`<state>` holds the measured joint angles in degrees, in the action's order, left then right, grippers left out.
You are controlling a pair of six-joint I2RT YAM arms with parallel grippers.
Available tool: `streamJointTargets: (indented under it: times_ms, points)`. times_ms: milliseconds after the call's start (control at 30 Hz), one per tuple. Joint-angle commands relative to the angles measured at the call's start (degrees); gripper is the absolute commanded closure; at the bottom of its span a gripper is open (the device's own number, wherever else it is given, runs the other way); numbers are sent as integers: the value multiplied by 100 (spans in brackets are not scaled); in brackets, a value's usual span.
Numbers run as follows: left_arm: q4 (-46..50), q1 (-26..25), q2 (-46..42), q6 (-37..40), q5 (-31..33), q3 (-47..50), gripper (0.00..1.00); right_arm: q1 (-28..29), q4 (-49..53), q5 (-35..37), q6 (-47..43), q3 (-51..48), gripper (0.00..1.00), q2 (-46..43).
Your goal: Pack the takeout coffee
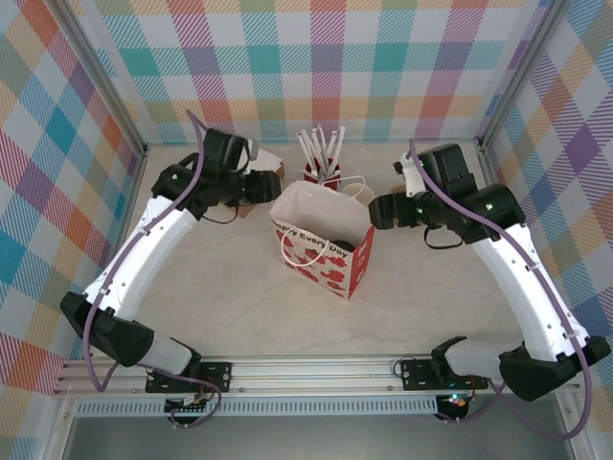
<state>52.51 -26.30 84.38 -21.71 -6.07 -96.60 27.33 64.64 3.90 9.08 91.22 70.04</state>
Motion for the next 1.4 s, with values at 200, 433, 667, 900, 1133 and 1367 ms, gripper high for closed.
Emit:
streamJointTargets:
  times_ms: [200,433,667,900,1133,1367]
  points:
    - [-124,425,731,171,-310,-847,47,-34,-509,307,127,-490,10,-650]
    - [-333,427,564,123,-147,-625,44,-457,-845,-431,320,-438,10,-306]
    - [-529,432,-228,128,375,141,35,-1256,-1959,-2060,731,-393,12,600]
    - [-781,434,-1117,135,984,1080,22,-1344,-2401,-2111,875,310,19,1882]
    - [-882,433,-1937,131,1577,1871,16,-1362,-2896,-1982,957,982,26,3119]
    - [-734,433,-2343,108,2029,2156,14,-1406,-2919,-2306,1170,2243,32,4502]
